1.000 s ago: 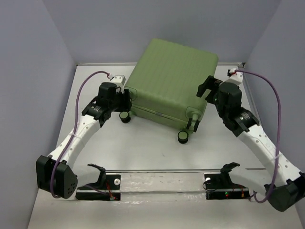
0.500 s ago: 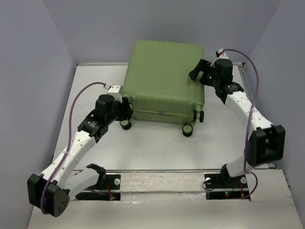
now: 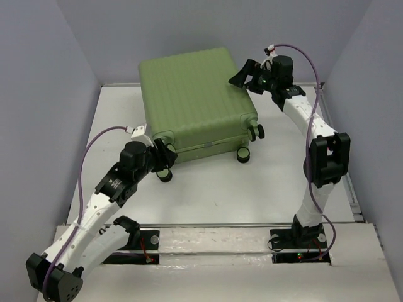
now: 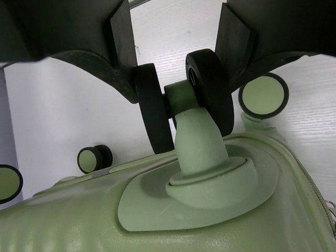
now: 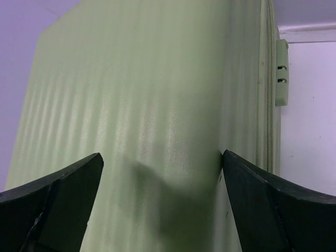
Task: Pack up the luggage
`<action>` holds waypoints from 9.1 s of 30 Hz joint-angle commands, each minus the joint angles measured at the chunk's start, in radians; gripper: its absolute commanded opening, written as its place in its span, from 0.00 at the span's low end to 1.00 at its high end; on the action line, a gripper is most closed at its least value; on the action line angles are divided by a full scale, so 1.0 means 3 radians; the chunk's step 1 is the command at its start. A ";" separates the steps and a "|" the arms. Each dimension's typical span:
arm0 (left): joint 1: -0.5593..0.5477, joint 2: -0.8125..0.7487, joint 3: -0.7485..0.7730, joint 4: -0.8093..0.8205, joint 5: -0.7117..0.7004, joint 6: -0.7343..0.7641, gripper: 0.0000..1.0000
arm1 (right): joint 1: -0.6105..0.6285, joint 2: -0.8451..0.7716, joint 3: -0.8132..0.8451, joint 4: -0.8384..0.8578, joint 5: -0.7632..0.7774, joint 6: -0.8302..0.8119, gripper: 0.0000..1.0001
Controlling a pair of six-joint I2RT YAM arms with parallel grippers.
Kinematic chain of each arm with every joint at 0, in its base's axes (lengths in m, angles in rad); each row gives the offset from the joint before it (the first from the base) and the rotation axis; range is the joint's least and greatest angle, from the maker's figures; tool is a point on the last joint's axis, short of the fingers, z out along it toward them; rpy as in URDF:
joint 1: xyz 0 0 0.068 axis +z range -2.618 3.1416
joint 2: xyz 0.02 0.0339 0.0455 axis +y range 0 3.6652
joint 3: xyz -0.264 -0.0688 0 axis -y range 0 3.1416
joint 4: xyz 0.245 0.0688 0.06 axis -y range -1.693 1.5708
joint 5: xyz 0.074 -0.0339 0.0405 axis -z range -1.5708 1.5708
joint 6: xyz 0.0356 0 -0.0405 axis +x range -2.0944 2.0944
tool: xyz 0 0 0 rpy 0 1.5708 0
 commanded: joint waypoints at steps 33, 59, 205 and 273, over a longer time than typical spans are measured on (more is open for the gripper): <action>-0.0188 -0.0510 -0.0390 0.1521 0.0722 -0.0716 0.06 | 0.0769 -0.2464 -0.5154 0.4350 0.1830 -0.0129 0.41; -0.0194 -0.0883 -0.0451 0.1276 0.0850 -0.0905 0.06 | 0.0707 -0.1240 -0.4693 0.5532 0.1753 -0.0564 0.15; -0.0664 -0.0096 -0.1075 0.1915 -0.0863 0.0168 0.53 | 0.3141 -0.1536 -0.3149 0.2940 0.3128 -0.0559 0.07; -0.0030 -0.2141 0.0689 -0.0187 -0.0316 0.0178 0.99 | 0.4092 -0.4223 -0.2821 0.0036 0.4032 -0.0712 1.00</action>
